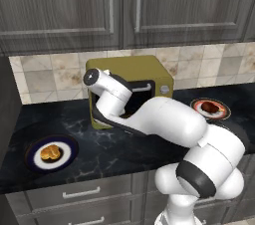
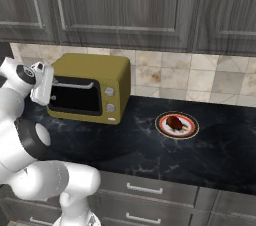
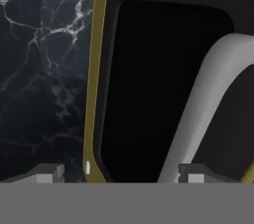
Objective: Open the toaster oven door. Place the bread on the top rack in the toaster oven and place the steak on the bottom rack.
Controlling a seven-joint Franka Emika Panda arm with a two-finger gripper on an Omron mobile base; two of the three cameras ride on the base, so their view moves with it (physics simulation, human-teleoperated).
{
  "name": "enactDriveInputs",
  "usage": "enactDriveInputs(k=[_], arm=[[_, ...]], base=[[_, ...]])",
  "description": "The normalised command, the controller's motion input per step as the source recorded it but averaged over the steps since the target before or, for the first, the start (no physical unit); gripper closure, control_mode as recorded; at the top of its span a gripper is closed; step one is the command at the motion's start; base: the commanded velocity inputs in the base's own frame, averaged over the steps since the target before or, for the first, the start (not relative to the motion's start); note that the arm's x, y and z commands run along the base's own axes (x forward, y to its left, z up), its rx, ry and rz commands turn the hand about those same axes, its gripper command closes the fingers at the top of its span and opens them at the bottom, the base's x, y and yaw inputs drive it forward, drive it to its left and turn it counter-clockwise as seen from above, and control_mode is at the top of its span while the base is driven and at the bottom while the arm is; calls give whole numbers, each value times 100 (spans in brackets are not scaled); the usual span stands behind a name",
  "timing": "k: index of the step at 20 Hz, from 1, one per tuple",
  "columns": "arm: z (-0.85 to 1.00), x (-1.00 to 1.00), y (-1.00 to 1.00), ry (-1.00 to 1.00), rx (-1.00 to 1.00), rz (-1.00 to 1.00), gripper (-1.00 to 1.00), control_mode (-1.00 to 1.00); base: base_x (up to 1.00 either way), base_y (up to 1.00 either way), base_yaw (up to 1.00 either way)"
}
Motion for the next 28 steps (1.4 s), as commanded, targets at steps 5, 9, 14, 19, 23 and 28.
enactDriveInputs(k=[5,9,14,19,23,28], arm=[[0,17,0,-2,0,0,-100,-100],[-4,16,0,0,0,0,-100,-100],[-18,22,0,4,0,0,-100,-100],[-43,5,0,11,0,0,-100,-100],[-41,-5,0,6,0,1,-100,-100],[-47,-22,0,6,0,1,-100,-100]], base=[[0,0,0],[0,0,0],[0,0,0],[0,0,0],[0,0,0],[0,0,0]])
